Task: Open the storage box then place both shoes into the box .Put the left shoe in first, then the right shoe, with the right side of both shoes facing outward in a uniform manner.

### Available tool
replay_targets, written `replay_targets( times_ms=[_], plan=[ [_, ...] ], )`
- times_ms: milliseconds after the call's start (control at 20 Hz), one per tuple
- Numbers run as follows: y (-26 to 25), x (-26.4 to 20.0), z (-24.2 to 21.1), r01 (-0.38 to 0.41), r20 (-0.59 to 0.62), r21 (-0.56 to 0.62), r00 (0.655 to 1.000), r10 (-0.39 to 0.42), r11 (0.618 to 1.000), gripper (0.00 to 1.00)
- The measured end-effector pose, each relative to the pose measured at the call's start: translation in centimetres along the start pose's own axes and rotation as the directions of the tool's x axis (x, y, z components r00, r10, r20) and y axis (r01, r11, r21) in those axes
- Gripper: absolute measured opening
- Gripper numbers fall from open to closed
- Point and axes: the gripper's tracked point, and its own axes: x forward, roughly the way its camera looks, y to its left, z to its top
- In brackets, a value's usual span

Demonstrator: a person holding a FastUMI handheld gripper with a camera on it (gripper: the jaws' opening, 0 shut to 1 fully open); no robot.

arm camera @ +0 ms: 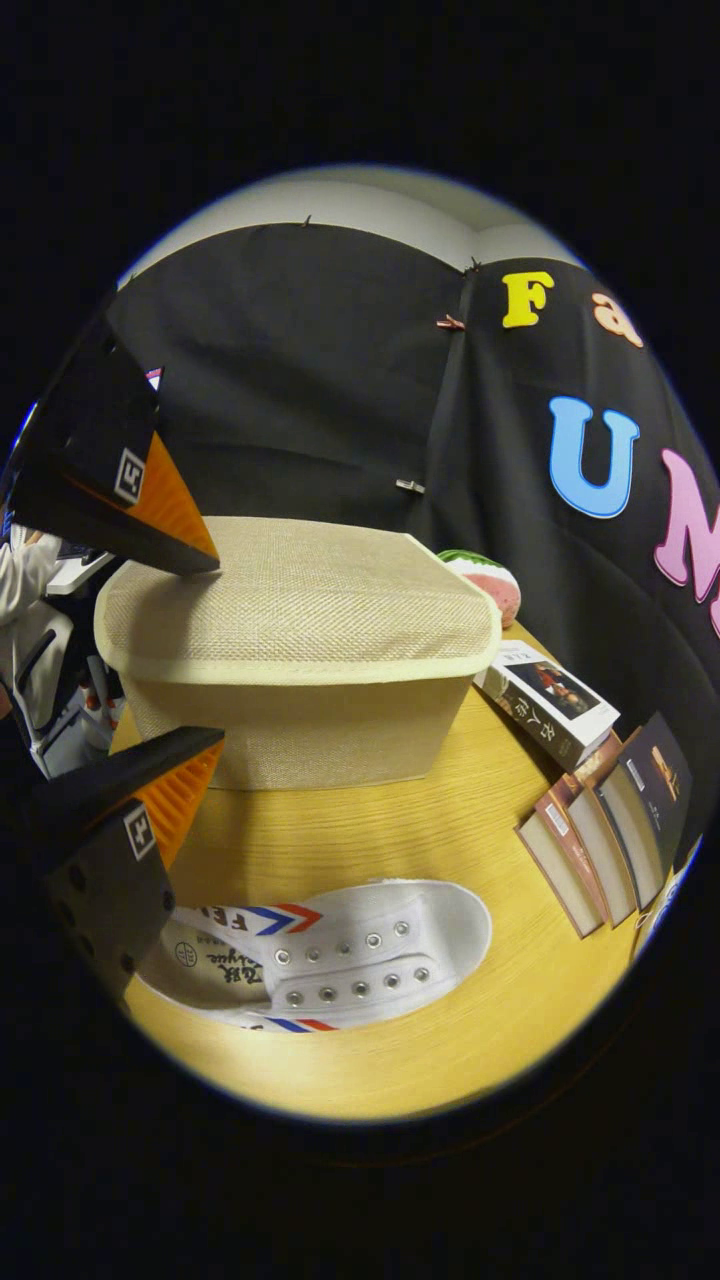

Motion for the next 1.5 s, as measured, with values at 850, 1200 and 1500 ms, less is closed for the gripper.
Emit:
replay_targets(
  times_ms=[850,1200,1500],
  plan=[
    [6.2,-1.4,1.9,-0.047,0.035,0.078,0.998,0.044,0.996,0.05],
    [16.1,-1.7,1.7,-0.146,0.063,-0.038,0.987,0.148,0.989,0.05],
    [24.3,2.8,-0.6,-0.219,0.005,-0.161,0.975,0.223,0.962,0.05]
  ],
)
